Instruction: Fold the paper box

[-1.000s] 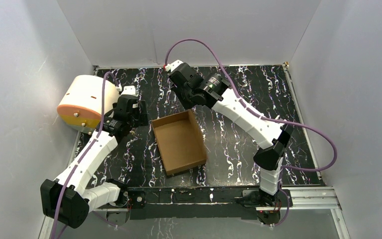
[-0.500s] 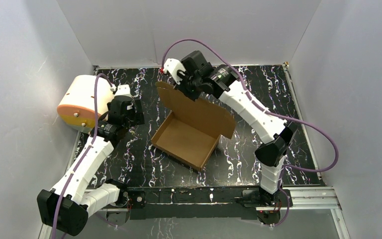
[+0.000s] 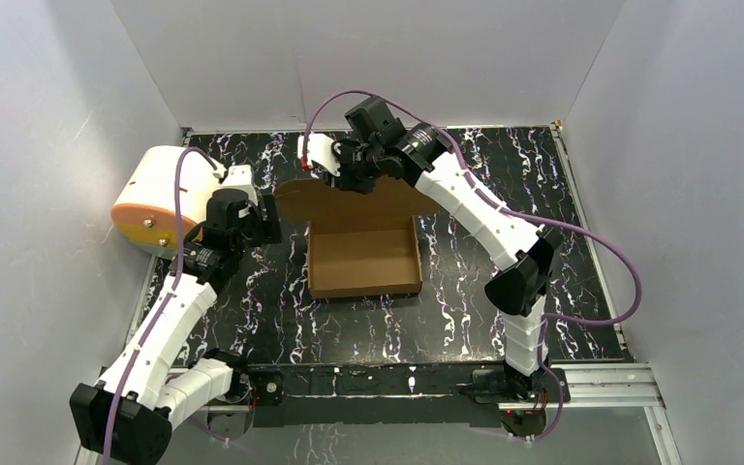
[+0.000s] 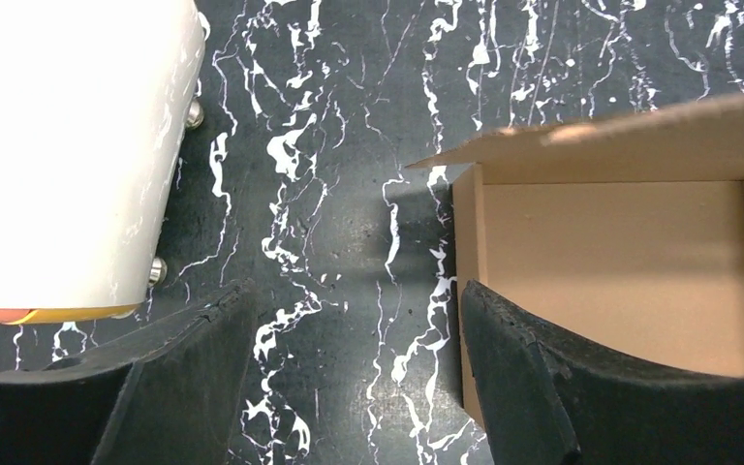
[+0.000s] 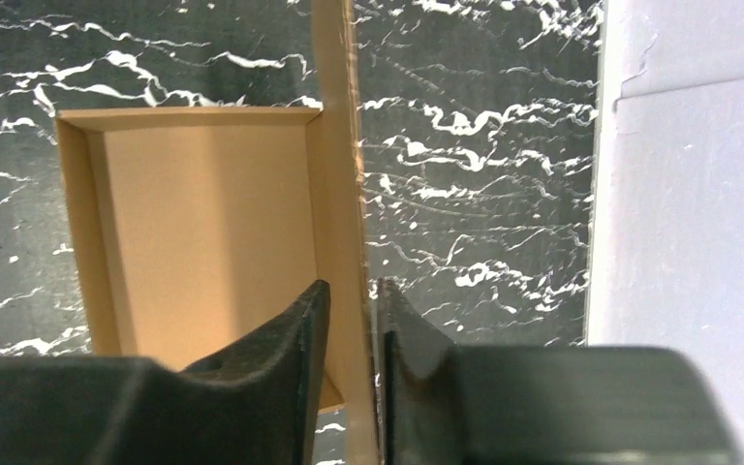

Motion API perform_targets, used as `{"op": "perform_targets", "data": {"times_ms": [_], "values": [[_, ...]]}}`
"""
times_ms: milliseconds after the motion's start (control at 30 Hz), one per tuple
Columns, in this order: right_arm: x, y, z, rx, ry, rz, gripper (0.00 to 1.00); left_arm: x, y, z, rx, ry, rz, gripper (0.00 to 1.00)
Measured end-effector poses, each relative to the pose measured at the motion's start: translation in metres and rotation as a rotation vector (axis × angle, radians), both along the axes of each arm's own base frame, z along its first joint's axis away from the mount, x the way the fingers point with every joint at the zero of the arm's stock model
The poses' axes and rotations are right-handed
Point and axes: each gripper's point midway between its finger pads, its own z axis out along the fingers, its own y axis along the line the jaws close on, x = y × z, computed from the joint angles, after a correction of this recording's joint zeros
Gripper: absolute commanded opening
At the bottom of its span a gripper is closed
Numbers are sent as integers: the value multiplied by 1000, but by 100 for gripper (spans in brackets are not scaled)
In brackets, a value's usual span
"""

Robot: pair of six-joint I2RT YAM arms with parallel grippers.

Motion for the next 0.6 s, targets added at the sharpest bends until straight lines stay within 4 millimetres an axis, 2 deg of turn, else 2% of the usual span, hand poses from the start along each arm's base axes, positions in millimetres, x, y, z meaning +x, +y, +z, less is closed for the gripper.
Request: {"op": "perform_targets", "data": {"times_ms": [33, 133, 200, 267, 433, 533, 600], "values": [[2, 2, 1, 7, -9, 1, 43, 0, -1, 2, -4, -6, -8, 75], [8, 4, 7, 37, -38, -26, 65, 1, -4, 6, -11, -25, -33, 76], [9, -1, 8, 50, -48, -67, 76, 1, -6, 7, -13, -32, -50, 77], [9, -11, 12, 64, -64, -116, 83, 1, -9, 6, -12, -32, -67, 78], [1, -60, 29, 136, -98, -277, 88, 4, -15, 8, -20, -43, -113, 80], [7, -101, 41, 223, -84, -380, 90, 8, -16, 6, -36, -36, -134, 81], [15, -137, 44, 287, -80, -471, 92, 13, -16, 3, -54, -22, -146, 81]]}}
